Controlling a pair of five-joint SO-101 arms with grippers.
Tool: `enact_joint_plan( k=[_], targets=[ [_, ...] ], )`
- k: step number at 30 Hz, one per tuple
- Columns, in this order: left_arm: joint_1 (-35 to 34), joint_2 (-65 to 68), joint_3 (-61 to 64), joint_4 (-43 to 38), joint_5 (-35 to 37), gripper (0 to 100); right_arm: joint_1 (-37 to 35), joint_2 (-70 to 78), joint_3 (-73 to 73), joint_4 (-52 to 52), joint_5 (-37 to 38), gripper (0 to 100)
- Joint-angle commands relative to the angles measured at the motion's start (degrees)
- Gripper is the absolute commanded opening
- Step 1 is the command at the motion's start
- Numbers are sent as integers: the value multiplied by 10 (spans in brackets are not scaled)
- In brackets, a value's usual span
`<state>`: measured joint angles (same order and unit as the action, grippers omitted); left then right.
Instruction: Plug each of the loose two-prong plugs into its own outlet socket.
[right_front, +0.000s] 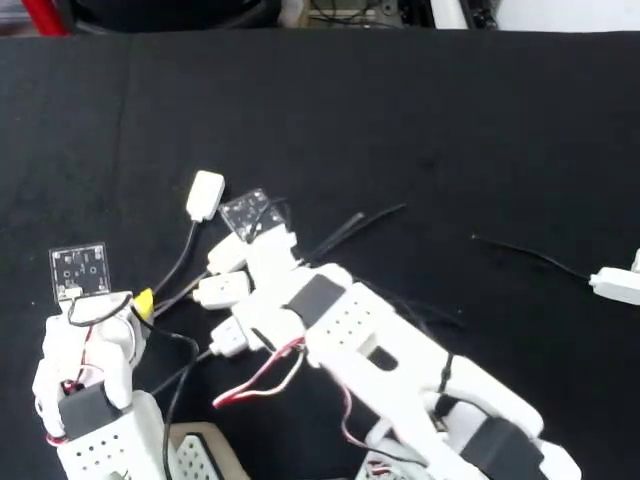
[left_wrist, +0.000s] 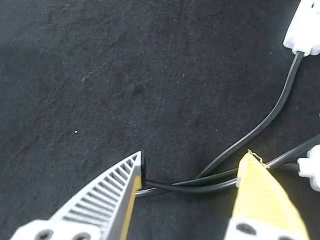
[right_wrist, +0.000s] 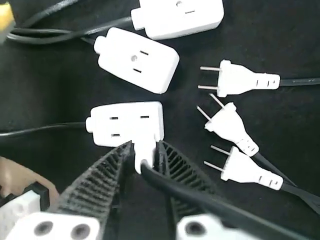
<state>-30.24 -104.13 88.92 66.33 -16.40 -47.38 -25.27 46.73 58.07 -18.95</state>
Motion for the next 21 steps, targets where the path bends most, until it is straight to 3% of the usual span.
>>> enact_joint_plan(
  k=[1, 7, 13, 21],
  targets=[
    [-8, -4, -9, 3, -5, 302, -6, 8, -29, -20, -8, 11],
    [-7, -4, -3, -2, -5, 302, -6, 12, -27, -26, -9, 11],
    [-7, -4, -3, -2, -5, 302, -4, 12, 27, -102, -8, 11],
    [-8, -4, -2, -2, -5, 302, -3, 12, 26, -81, -8, 11]
  ],
)
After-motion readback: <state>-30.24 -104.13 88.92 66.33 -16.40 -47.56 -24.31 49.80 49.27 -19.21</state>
